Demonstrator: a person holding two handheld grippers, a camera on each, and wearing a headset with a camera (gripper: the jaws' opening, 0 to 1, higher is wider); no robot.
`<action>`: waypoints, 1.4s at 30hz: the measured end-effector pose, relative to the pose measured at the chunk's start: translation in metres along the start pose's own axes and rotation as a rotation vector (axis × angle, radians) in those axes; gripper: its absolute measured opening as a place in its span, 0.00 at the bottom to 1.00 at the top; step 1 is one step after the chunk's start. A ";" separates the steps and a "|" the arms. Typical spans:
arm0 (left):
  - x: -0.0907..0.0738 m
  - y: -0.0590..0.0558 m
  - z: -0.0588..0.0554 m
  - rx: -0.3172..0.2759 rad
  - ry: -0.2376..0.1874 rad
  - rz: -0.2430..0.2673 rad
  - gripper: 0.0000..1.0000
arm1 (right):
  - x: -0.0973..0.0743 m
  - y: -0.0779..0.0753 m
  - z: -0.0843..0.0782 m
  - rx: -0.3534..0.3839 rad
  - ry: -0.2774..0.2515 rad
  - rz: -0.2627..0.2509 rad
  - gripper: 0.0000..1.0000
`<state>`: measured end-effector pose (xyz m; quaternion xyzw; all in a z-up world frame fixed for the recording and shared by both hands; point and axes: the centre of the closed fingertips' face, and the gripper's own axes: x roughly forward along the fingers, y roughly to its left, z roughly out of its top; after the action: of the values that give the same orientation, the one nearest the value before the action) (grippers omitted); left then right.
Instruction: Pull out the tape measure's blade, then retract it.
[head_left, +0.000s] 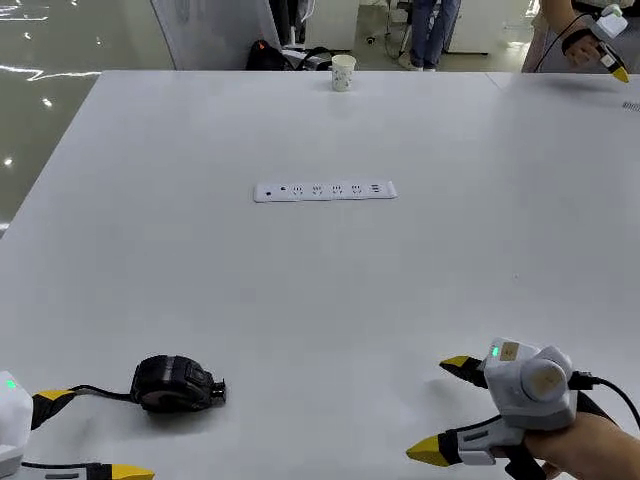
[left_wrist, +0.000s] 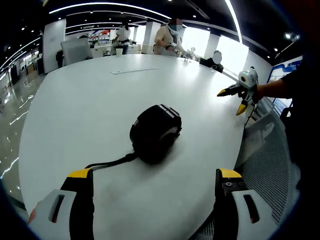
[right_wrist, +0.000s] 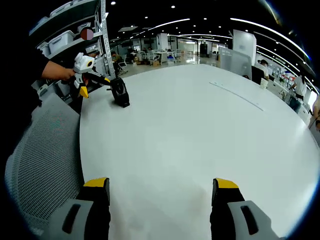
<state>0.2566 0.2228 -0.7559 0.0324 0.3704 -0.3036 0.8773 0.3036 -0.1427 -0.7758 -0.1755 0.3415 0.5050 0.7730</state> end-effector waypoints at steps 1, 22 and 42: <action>-0.001 0.001 0.000 -0.001 -0.001 0.001 0.99 | -0.004 -0.002 -0.001 0.008 -0.003 -0.006 0.84; -0.010 0.014 0.001 0.058 0.016 0.015 0.99 | -0.038 -0.017 -0.032 0.068 0.000 -0.063 0.99; -0.013 0.009 -0.002 0.042 0.020 -0.003 0.99 | -0.041 -0.021 -0.020 0.067 -0.027 -0.063 0.99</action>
<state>0.2535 0.2372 -0.7501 0.0535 0.3729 -0.3122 0.8722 0.3050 -0.1910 -0.7629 -0.1534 0.3418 0.4710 0.7986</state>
